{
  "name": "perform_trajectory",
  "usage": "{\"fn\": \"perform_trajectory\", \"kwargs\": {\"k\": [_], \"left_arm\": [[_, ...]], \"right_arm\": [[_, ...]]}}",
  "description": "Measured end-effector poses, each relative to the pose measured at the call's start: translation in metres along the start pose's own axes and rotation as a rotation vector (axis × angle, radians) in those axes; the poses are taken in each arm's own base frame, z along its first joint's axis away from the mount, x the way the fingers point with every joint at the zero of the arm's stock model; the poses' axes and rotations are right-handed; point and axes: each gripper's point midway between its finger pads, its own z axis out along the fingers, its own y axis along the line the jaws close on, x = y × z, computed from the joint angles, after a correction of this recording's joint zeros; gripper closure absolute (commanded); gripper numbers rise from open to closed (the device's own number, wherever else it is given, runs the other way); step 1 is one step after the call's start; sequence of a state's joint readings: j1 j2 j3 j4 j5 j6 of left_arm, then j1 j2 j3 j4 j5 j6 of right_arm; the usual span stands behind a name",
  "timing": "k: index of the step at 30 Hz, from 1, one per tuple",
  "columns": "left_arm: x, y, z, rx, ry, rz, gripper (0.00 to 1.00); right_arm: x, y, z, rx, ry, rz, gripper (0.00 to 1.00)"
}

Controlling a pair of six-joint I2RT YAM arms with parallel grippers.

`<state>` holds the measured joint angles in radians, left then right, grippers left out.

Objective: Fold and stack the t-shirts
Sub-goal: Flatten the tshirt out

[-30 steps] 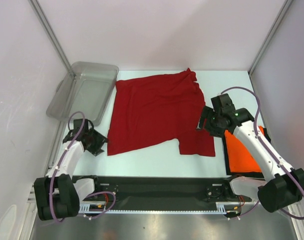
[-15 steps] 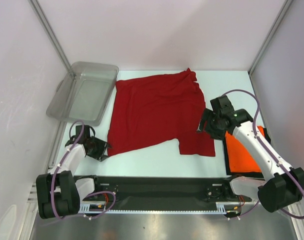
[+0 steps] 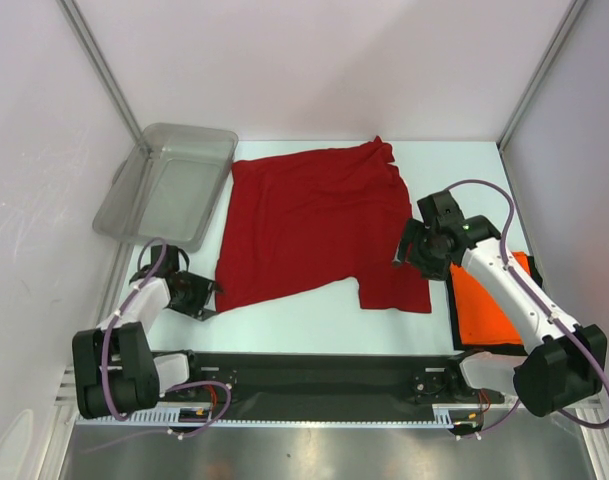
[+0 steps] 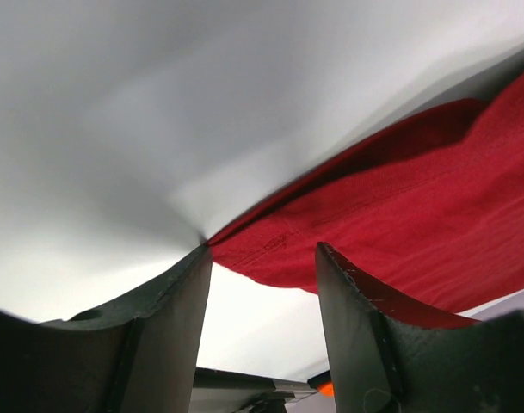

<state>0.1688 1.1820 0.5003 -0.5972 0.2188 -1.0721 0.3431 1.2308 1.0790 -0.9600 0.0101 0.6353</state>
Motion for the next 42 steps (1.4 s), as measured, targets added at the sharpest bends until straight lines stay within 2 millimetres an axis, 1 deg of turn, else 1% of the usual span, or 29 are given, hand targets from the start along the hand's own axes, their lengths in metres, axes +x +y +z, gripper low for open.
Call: {"fn": "perform_trajectory", "kwargs": {"k": [2, 4, 6, 8, 9, 10, 15, 16, 17, 18, 19, 21, 23, 25, 29, 33, 35, 39, 41, 42], "left_arm": [[0.000, 0.001, 0.001, -0.020, 0.012, -0.002, 0.45], [0.000, 0.002, 0.002, -0.035, 0.021, -0.002, 0.53], [0.001, 0.005, 0.004, -0.057, 0.033, -0.001, 0.56], [0.001, 0.007, 0.004, -0.075, 0.044, 0.003, 0.63], [0.001, 0.009, 0.005, -0.087, 0.050, 0.009, 0.68], [0.001, 0.009, 0.005, -0.092, 0.053, 0.014, 0.71], [0.000, 0.011, 0.004, -0.107, 0.060, 0.052, 0.74], [0.000, 0.011, 0.003, -0.108, 0.058, 0.061, 0.70], [0.000, 0.011, 0.003, -0.108, 0.057, 0.068, 0.64], [-0.001, 0.010, 0.002, -0.100, 0.054, 0.074, 0.48], [-0.002, 0.009, 0.002, -0.094, 0.048, 0.084, 0.40], [-0.009, 0.001, 0.000, -0.073, 0.011, 0.106, 0.32], [-0.020, 0.000, -0.003, -0.070, -0.053, 0.128, 0.31], [-0.027, 0.000, -0.009, -0.070, -0.103, 0.141, 0.31], [-0.030, 0.001, -0.015, -0.064, -0.135, 0.152, 0.33], [-0.025, 0.007, -0.009, -0.064, -0.116, 0.135, 0.36], [-0.017, 0.012, -0.005, -0.066, -0.081, 0.112, 0.36], [-0.011, 0.007, -0.004, -0.046, -0.064, 0.101, 0.37], [-0.009, 0.005, -0.002, -0.042, -0.055, 0.093, 0.39], [-0.008, 0.004, -0.001, -0.041, -0.046, 0.089, 0.41]], "right_arm": [[0.000, 0.000, 0.001, 0.003, 0.003, 0.001, 0.26], [-0.001, -0.001, 0.002, 0.006, 0.003, 0.002, 0.26], [-0.002, -0.003, 0.002, 0.009, 0.003, 0.005, 0.26], [-0.002, -0.004, 0.003, 0.013, 0.006, 0.006, 0.26], [-0.002, -0.005, 0.004, 0.016, 0.007, 0.009, 0.25], [-0.002, -0.005, 0.005, 0.019, 0.010, 0.011, 0.26], [0.007, -0.013, 0.015, 0.027, 0.050, 0.031, 0.26], [0.011, -0.018, 0.018, 0.034, 0.065, 0.042, 0.26], [0.015, -0.023, 0.022, 0.041, 0.082, 0.056, 0.26], [0.019, -0.028, 0.026, 0.048, 0.098, 0.070, 0.26], [0.023, -0.032, 0.029, 0.056, 0.115, 0.081, 0.27], [0.029, -0.038, 0.032, 0.064, 0.139, 0.098, 0.27], [0.030, -0.037, 0.033, 0.058, 0.150, 0.101, 0.27], [0.029, -0.034, 0.034, 0.040, 0.150, 0.101, 0.27], [0.028, -0.030, 0.034, 0.020, 0.150, 0.100, 0.27], [0.028, -0.029, 0.034, 0.014, 0.149, 0.098, 0.27], [0.027, -0.029, 0.034, 0.015, 0.149, 0.098, 0.27], [0.027, -0.029, 0.035, 0.015, 0.149, 0.099, 0.27], [0.027, -0.029, 0.036, 0.015, 0.149, 0.099, 0.27], [0.027, -0.029, 0.037, 0.017, 0.151, 0.099, 0.27]]}}
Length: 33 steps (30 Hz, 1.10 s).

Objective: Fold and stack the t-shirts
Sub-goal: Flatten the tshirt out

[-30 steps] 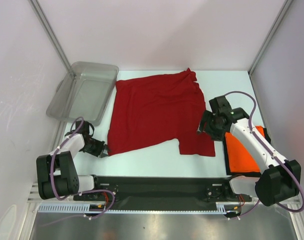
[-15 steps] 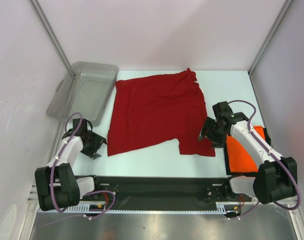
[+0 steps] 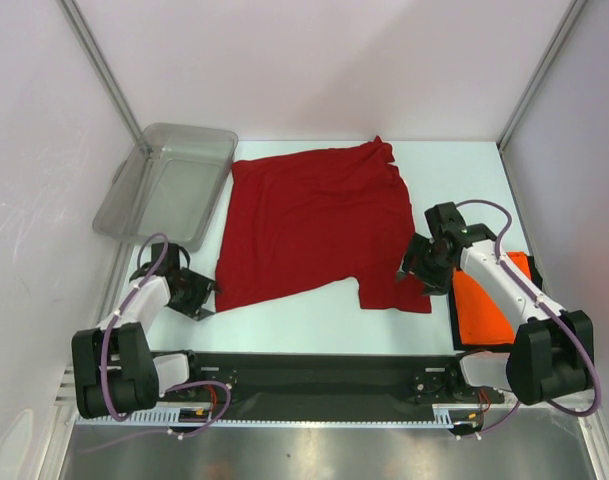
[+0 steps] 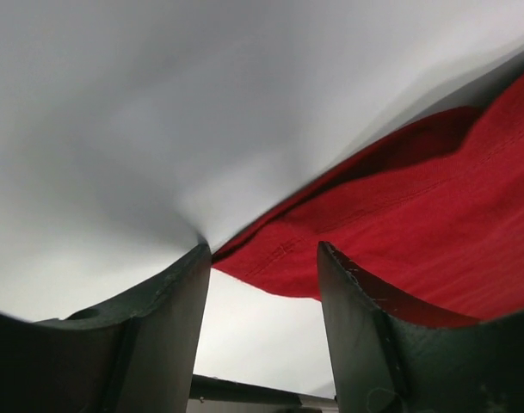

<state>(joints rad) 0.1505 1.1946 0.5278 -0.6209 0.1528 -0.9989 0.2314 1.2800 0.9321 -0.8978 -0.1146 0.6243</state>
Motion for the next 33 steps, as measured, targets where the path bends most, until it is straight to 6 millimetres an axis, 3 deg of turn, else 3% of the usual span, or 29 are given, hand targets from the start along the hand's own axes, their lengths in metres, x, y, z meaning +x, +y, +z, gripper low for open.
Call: {"fn": "perform_trajectory", "kwargs": {"k": [7, 11, 20, 28, 33], "left_arm": [[0.003, -0.007, 0.004, 0.012, 0.034, -0.033, 0.53], [0.005, -0.008, 0.007, 0.018, 0.049, -0.050, 0.74], [0.005, -0.009, 0.009, 0.020, 0.050, -0.027, 1.00], [-0.007, -0.008, 0.007, -0.005, 0.001, 0.068, 1.00], [-0.008, -0.011, 0.006, 0.014, 0.001, 0.140, 1.00]], "right_arm": [[-0.006, -0.007, 0.003, 0.022, -0.003, 0.045, 0.28], [-0.013, -0.020, 0.006, 0.058, -0.019, 0.116, 0.30], [0.008, -0.052, 0.035, 0.135, 0.066, 0.240, 0.33], [0.003, -0.061, 0.044, 0.139, 0.063, 0.278, 0.33], [0.002, -0.064, 0.051, 0.151, 0.070, 0.276, 0.38]]}}
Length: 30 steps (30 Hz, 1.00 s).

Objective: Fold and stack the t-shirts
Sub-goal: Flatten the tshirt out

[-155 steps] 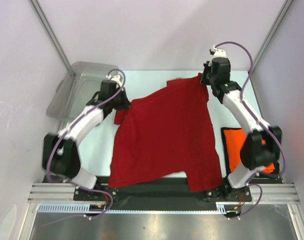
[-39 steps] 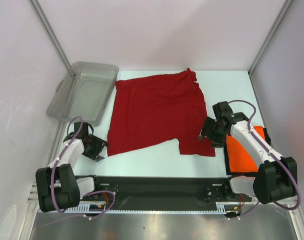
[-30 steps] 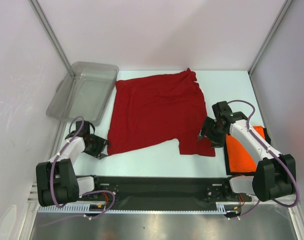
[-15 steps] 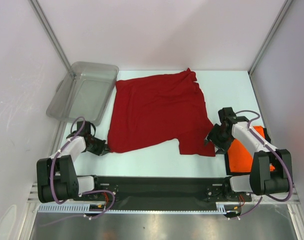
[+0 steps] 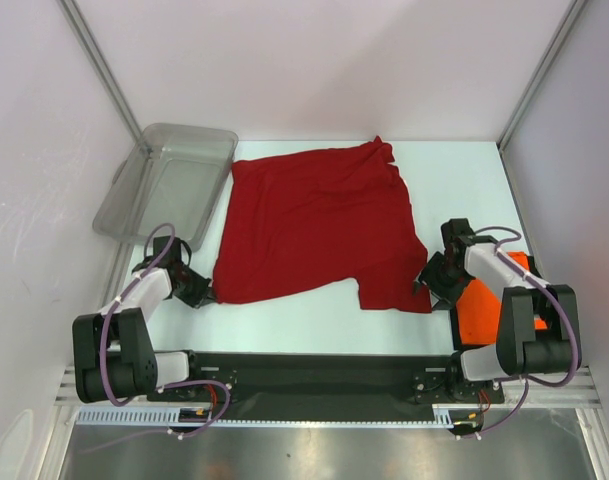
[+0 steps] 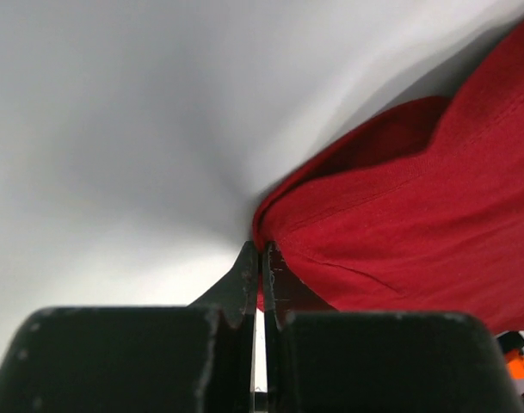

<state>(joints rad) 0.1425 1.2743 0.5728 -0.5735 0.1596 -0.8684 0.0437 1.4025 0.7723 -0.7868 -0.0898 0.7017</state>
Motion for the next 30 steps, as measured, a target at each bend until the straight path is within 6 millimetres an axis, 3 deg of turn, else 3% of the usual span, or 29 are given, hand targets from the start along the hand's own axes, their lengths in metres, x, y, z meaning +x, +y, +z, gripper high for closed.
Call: {"fn": "perform_trajectory", "kwargs": {"k": [11, 19, 22, 23, 25, 27, 30], "left_arm": [[-0.001, -0.010, -0.001, 0.061, 0.006, 0.068, 1.00], [-0.001, -0.014, -0.001, 0.080, 0.008, 0.072, 1.00], [-0.001, -0.014, -0.001, 0.082, 0.009, 0.077, 1.00], [-0.001, -0.014, -0.001, 0.082, 0.009, 0.077, 1.00], [-0.001, -0.015, -0.002, 0.085, 0.007, 0.080, 1.00], [-0.001, -0.015, -0.003, 0.091, 0.000, 0.091, 1.00], [-0.003, -0.018, -0.010, 0.106, -0.017, 0.117, 1.00]], "right_arm": [[-0.004, -0.012, 0.014, 0.067, -0.006, -0.012, 0.39], [-0.003, -0.012, 0.016, 0.087, -0.025, -0.034, 0.49], [-0.003, -0.011, 0.016, 0.098, -0.040, -0.038, 0.59], [-0.003, -0.011, 0.016, 0.098, -0.042, -0.037, 0.69], [-0.005, -0.009, 0.016, 0.091, -0.053, -0.036, 0.79], [-0.008, -0.007, 0.016, 0.080, -0.068, -0.034, 0.97], [-0.015, -0.005, 0.011, 0.074, -0.103, -0.029, 1.00]]}}
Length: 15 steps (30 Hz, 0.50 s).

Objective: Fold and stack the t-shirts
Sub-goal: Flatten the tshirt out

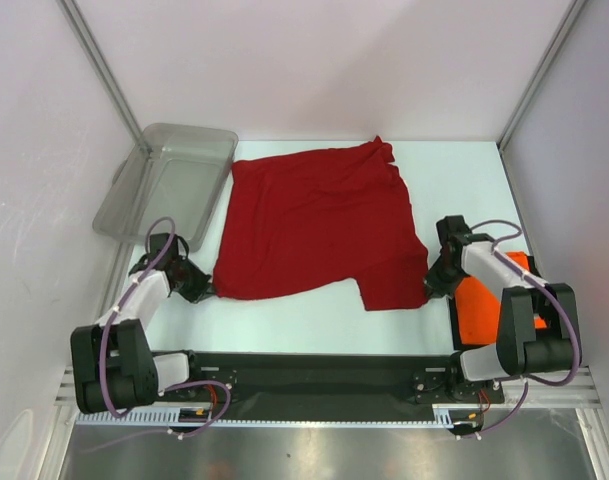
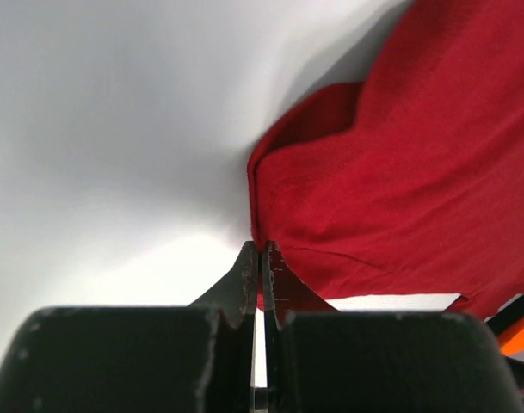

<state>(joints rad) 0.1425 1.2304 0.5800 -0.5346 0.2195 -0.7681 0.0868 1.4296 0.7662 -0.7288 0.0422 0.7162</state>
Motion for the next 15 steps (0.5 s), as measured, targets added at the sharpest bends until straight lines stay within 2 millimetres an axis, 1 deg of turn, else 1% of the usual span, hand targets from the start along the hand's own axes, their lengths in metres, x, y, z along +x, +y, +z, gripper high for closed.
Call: {"fn": "perform_trajectory", "kwargs": {"k": [2, 3, 5, 7, 8, 9, 11, 12, 13, 15], "left_arm": [[-0.003, -0.003, -0.005, 0.011, -0.016, 0.027, 1.00], [-0.005, -0.006, -0.009, 0.018, -0.028, 0.044, 1.00], [-0.011, -0.013, -0.019, 0.025, -0.049, 0.084, 1.00], [-0.020, -0.027, -0.032, 0.039, -0.078, 0.131, 1.00], [-0.026, -0.037, -0.039, 0.054, -0.101, 0.160, 1.00], [-0.031, -0.048, -0.046, 0.072, -0.124, 0.195, 1.00], [-0.040, -0.069, -0.062, 0.095, -0.170, 0.261, 1.00], [-0.044, -0.083, -0.073, 0.110, -0.200, 0.296, 1.00], [-0.049, -0.096, -0.085, 0.118, -0.235, 0.335, 1.00], [-0.060, -0.130, -0.114, 0.170, -0.320, 0.407, 0.99]], "right_arm": [[-0.014, 0.004, -0.013, -0.009, -0.042, 0.005, 1.00], [-0.027, 0.010, -0.023, -0.023, -0.078, 0.007, 1.00], [-0.060, 0.027, -0.050, -0.077, -0.174, 0.015, 1.00], [-0.106, 0.051, -0.090, -0.172, -0.315, 0.035, 1.00], [-0.133, 0.066, -0.124, -0.239, -0.407, 0.041, 1.00], [-0.144, 0.069, -0.134, -0.258, -0.440, 0.051, 1.00], [-0.181, 0.086, -0.189, -0.351, -0.580, 0.055, 1.00], [-0.196, 0.094, -0.218, -0.396, -0.648, 0.050, 1.00], [-0.210, 0.101, -0.248, -0.445, -0.721, 0.045, 1.00], [-0.226, 0.112, -0.302, -0.535, -0.852, 0.032, 1.00]]}}
